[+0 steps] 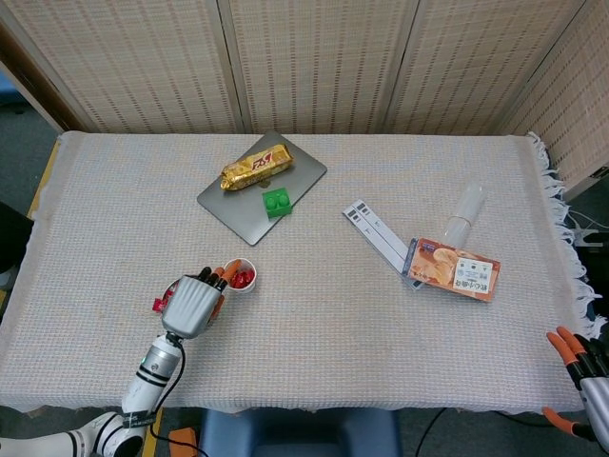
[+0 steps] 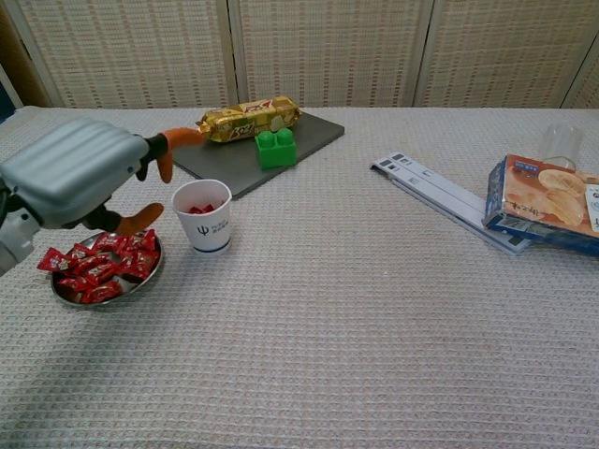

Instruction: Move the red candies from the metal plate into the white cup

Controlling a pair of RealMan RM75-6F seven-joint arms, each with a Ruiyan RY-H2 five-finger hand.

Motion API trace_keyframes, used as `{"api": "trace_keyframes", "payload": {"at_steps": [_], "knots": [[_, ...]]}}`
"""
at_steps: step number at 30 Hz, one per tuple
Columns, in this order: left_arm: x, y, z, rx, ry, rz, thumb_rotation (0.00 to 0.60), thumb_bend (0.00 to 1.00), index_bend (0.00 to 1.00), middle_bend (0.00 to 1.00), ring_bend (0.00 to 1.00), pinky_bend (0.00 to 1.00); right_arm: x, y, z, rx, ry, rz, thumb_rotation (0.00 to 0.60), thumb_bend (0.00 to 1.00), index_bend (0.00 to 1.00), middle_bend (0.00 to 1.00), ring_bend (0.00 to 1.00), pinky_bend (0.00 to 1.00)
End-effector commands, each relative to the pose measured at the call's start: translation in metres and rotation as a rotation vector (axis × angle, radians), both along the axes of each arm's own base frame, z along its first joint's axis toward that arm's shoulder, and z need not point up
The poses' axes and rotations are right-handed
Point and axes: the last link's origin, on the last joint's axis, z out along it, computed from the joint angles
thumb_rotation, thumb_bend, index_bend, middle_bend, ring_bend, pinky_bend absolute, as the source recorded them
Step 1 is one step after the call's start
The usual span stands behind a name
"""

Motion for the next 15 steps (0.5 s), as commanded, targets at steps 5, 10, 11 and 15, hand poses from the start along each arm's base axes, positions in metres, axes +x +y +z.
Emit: {"api": "trace_keyframes", "payload": {"at_steps": [5, 10, 11, 15], "knots": [[-0.063, -0.029, 0.001, -0.069, 0.127, 0.201, 0.600, 0.38, 0.03, 0.20, 0.28, 1.00, 0.002, 0.002, -0.002, 0.018, -0.004, 0.016, 0.600, 0.04, 0.00, 0.00, 0.00, 0.00], [-0.088, -0.029, 0.003, -0.073, 0.204, 0.286, 0.600, 0.39, 0.00, 0.13, 0.22, 1.00, 0.003, 0.003, -0.001, 0.014, -0.006, 0.022, 0.600, 0.04, 0.00, 0.00, 0.00, 0.00], [-0.091, -0.030, 0.003, -0.074, 0.208, 0.294, 0.600, 0.39, 0.00, 0.13, 0.22, 1.00, 0.003, 0.003, -0.001, 0.015, -0.005, 0.023, 0.600, 0.04, 0.00, 0.00, 0.00, 0.00], [-0.098, -0.032, 0.004, -0.084, 0.222, 0.308, 0.600, 0.39, 0.01, 0.12, 0.22, 1.00, 0.003, 0.002, -0.004, 0.027, 0.001, 0.021, 0.600, 0.04, 0.00, 0.00, 0.00, 0.00]]}}
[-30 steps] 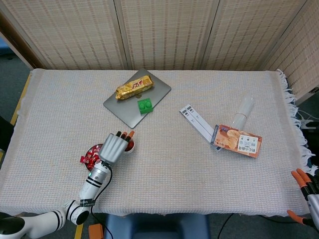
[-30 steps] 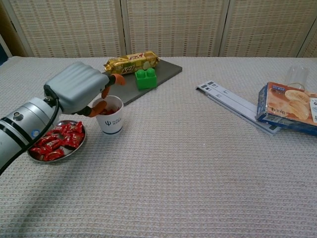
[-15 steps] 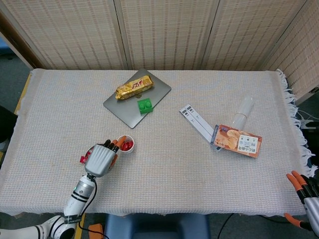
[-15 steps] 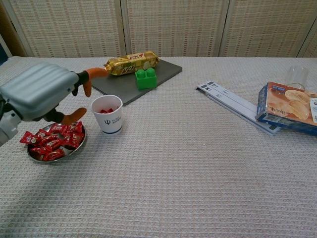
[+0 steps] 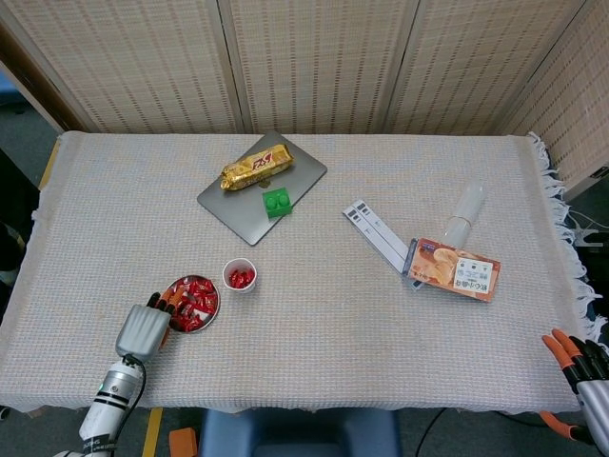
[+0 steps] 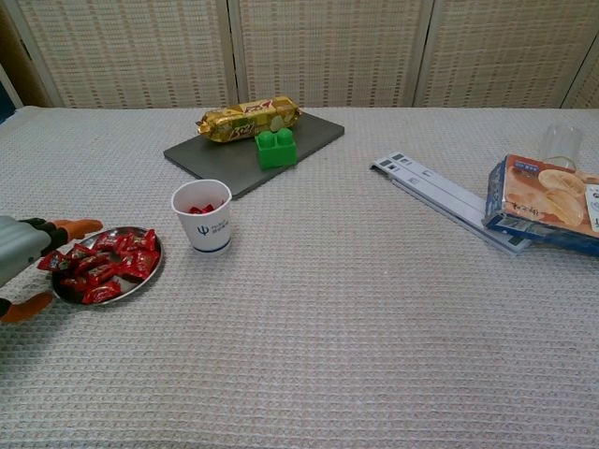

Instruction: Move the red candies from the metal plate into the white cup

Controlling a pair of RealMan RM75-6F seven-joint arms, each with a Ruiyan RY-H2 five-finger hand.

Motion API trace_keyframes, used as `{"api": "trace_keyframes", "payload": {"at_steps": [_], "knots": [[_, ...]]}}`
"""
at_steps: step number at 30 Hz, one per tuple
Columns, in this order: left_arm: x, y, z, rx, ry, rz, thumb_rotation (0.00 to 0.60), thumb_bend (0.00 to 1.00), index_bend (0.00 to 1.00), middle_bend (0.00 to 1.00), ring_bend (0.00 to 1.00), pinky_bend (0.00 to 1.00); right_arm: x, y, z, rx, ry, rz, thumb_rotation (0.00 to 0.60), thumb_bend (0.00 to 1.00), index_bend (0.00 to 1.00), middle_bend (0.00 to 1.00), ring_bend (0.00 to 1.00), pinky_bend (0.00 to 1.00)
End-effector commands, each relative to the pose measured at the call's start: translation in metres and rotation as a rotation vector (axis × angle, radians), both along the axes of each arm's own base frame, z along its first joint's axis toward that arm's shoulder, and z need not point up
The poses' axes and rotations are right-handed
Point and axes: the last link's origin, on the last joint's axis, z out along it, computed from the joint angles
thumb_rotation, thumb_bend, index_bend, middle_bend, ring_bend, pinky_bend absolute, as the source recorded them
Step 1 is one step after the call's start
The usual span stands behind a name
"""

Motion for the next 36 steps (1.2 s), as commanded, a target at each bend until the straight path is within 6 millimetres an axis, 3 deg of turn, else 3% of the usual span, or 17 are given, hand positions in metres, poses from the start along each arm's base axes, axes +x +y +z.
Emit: {"api": "trace_keyframes", "payload": {"at_steps": [1, 7, 19, 27, 36], "knots": [[-0.003, 0.000, -0.001, -0.005, 0.005, 0.001, 0.600, 0.39, 0.01, 0.12, 0.22, 1.00, 0.000, -0.001, -0.002, 0.009, 0.004, -0.001, 0.600, 0.04, 0.00, 0.00, 0.00, 0.00], [-0.001, 0.003, -0.005, -0.007, 0.003, -0.008, 0.600, 0.38, 0.09, 0.16, 0.29, 1.00, 0.001, -0.001, -0.003, 0.008, 0.006, -0.002, 0.600, 0.04, 0.00, 0.00, 0.00, 0.00], [-0.002, 0.014, -0.009, 0.021, 0.015, -0.028, 0.600, 0.39, 0.25, 0.34, 0.42, 1.00, 0.000, -0.003, -0.003, 0.007, 0.012, -0.012, 0.600, 0.04, 0.00, 0.00, 0.00, 0.00], [-0.005, 0.017, -0.009, 0.036, 0.014, -0.034, 0.600, 0.39, 0.41, 0.48, 0.51, 1.00, 0.000, -0.003, -0.004, 0.008, 0.013, -0.011, 0.600, 0.04, 0.00, 0.00, 0.00, 0.00], [-0.003, 0.014, -0.009, 0.032, -0.005, -0.050, 0.600, 0.39, 0.47, 0.53, 0.55, 1.00, 0.000, -0.003, -0.004, 0.008, 0.015, -0.014, 0.600, 0.04, 0.00, 0.00, 0.00, 0.00]]}}
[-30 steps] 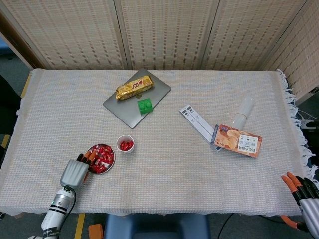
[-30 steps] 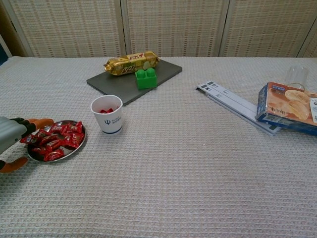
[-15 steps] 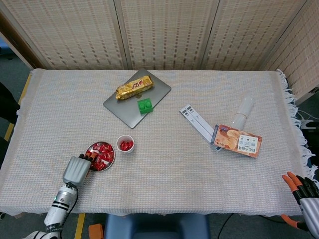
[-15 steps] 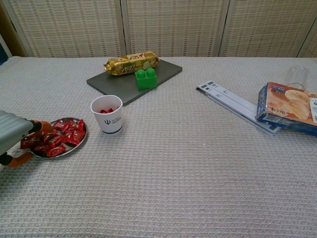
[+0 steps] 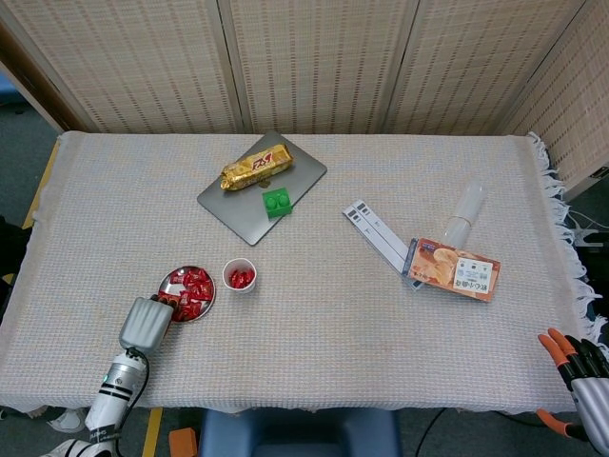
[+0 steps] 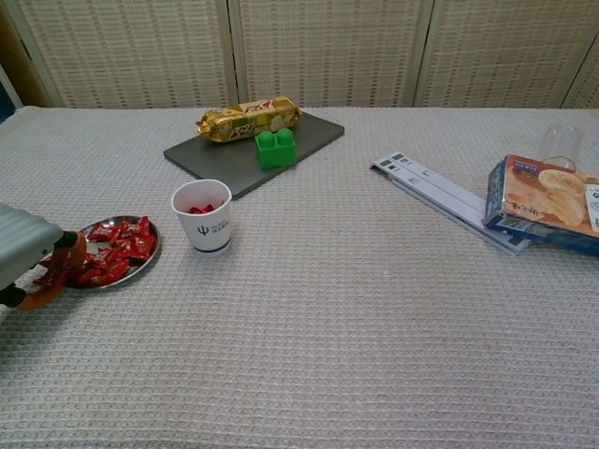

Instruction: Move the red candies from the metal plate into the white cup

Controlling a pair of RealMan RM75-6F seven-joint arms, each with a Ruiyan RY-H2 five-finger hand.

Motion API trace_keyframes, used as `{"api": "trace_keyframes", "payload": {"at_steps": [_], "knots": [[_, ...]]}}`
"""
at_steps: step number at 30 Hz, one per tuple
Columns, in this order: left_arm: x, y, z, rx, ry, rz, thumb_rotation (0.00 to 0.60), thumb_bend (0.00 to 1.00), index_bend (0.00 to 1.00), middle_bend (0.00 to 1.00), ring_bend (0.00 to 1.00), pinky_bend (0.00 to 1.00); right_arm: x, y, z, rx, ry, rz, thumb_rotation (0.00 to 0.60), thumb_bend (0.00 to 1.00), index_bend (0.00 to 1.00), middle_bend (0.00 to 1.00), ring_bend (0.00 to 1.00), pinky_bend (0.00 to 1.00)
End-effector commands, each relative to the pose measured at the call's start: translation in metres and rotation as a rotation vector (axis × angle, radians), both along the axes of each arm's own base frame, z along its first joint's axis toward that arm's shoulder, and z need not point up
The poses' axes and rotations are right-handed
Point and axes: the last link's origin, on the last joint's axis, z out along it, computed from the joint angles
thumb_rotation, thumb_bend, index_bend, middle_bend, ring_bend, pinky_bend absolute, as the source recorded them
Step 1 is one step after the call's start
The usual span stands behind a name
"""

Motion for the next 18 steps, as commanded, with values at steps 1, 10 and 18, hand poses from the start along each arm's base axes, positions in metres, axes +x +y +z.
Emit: {"api": "trace_keyframes", "payload": {"at_steps": [1, 10, 18], "knots": [[0.002, -0.002, 0.001, -0.006, -0.009, -0.010, 0.600, 0.39, 0.47, 0.54, 0.55, 1.00, 0.000, 0.000, 0.000, 0.001, 0.000, -0.001, 0.600, 0.04, 0.00, 0.00, 0.00, 0.00], [0.006, 0.003, 0.004, 0.015, -0.044, -0.022, 0.600, 0.41, 0.53, 0.61, 0.59, 1.00, 0.000, 0.000, 0.001, -0.003, -0.002, -0.001, 0.600, 0.04, 0.00, 0.00, 0.00, 0.00], [0.055, 0.022, 0.016, 0.038, -0.147, -0.135, 0.600, 0.42, 0.53, 0.61, 0.59, 1.00, -0.001, -0.002, -0.001, 0.002, 0.001, -0.004, 0.600, 0.04, 0.00, 0.00, 0.00, 0.00]]}}
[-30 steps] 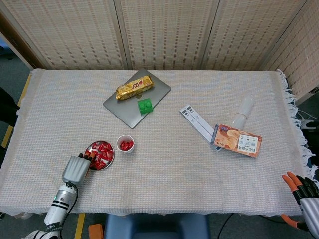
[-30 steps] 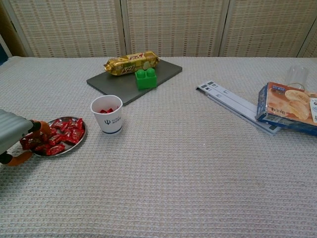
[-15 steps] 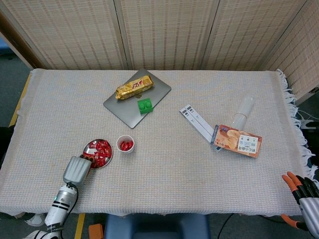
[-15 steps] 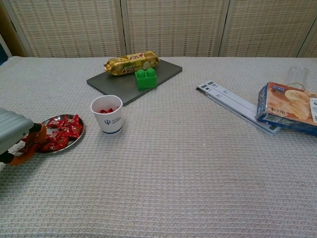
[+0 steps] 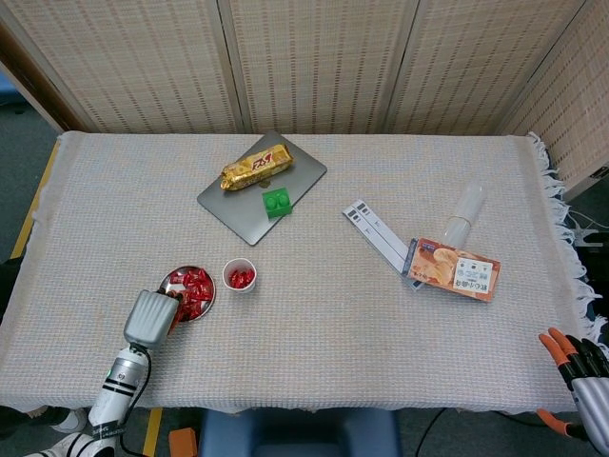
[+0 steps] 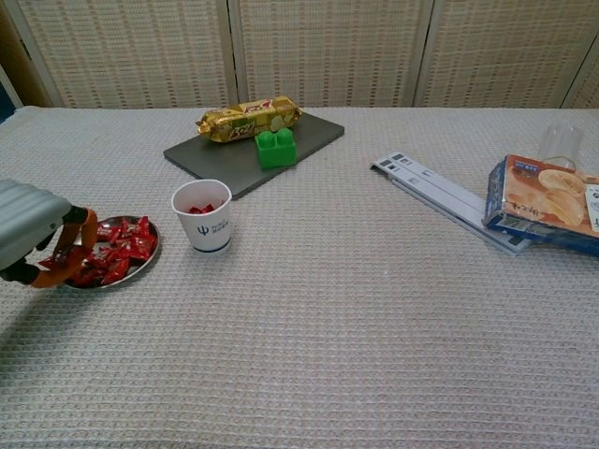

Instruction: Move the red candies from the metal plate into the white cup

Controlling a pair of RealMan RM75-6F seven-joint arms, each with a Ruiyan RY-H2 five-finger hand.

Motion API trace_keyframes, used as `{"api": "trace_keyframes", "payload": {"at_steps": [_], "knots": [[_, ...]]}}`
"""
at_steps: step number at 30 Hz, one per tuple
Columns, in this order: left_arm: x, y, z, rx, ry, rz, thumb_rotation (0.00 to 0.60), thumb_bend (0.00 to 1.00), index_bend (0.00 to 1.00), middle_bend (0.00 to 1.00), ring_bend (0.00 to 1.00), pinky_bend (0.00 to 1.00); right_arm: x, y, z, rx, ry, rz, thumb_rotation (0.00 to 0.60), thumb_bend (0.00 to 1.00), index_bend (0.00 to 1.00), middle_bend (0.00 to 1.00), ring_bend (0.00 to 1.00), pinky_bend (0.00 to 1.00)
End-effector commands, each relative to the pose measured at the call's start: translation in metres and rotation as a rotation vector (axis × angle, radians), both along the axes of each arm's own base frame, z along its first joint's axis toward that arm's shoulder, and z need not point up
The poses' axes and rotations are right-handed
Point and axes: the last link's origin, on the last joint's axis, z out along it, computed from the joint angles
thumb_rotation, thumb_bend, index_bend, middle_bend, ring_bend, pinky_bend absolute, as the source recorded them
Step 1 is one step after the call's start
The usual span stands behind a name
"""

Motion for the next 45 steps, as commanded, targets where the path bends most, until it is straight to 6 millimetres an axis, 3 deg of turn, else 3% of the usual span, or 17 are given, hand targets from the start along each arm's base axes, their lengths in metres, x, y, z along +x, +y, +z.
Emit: {"api": "trace_keyframes", "payload": {"at_steps": [1, 7, 10, 13, 18, 24, 30, 35, 40, 45], "knots": [[0.038, 0.016, 0.006, 0.014, -0.041, -0.088, 0.600, 0.42, 0.53, 0.61, 0.59, 1.00, 0.000, -0.001, -0.001, 0.003, 0.001, -0.003, 0.600, 0.04, 0.00, 0.00, 0.00, 0.00], [0.091, 0.039, -0.004, -0.002, -0.063, -0.168, 0.600, 0.42, 0.51, 0.58, 0.60, 1.00, -0.002, -0.003, 0.002, -0.014, 0.000, -0.019, 0.600, 0.04, 0.00, 0.00, 0.00, 0.00], [0.107, 0.047, -0.014, -0.010, -0.047, -0.187, 0.600, 0.42, 0.50, 0.57, 0.60, 1.00, -0.004, -0.004, 0.004, -0.021, -0.003, -0.030, 0.600, 0.04, 0.00, 0.00, 0.00, 0.00], [0.116, 0.052, -0.024, -0.028, -0.039, -0.182, 0.600, 0.42, 0.48, 0.55, 0.60, 1.00, -0.005, -0.004, 0.006, -0.032, -0.005, -0.036, 0.600, 0.04, 0.00, 0.00, 0.00, 0.00], [0.122, 0.057, -0.037, -0.054, -0.004, -0.159, 0.600, 0.42, 0.34, 0.46, 0.59, 1.00, -0.007, -0.004, 0.009, -0.045, -0.006, -0.045, 0.600, 0.04, 0.00, 0.00, 0.00, 0.00], [0.124, 0.057, -0.034, -0.032, -0.008, -0.166, 0.600, 0.41, 0.19, 0.31, 0.54, 1.00, -0.008, -0.005, 0.009, -0.040, -0.004, -0.050, 0.600, 0.04, 0.00, 0.00, 0.00, 0.00], [0.102, 0.033, -0.010, -0.043, -0.038, -0.136, 0.600, 0.41, 0.16, 0.30, 0.57, 1.00, -0.005, -0.001, 0.009, -0.040, -0.008, -0.034, 0.600, 0.04, 0.00, 0.00, 0.00, 0.00], [0.051, 0.007, 0.010, -0.077, -0.045, 0.010, 0.600, 0.41, 0.11, 0.27, 0.58, 1.00, -0.003, 0.001, 0.008, -0.035, -0.012, -0.021, 0.600, 0.04, 0.00, 0.00, 0.00, 0.00], [0.007, -0.002, 0.008, -0.116, -0.004, 0.147, 0.600, 0.39, 0.09, 0.24, 0.58, 1.00, -0.001, 0.001, 0.004, -0.014, -0.012, -0.005, 0.600, 0.04, 0.00, 0.00, 0.00, 0.00], [-0.009, 0.000, -0.001, -0.126, 0.024, 0.188, 0.600, 0.40, 0.09, 0.23, 0.58, 1.00, 0.001, 0.001, 0.002, -0.004, -0.012, 0.004, 0.600, 0.04, 0.00, 0.00, 0.00, 0.00]]}}
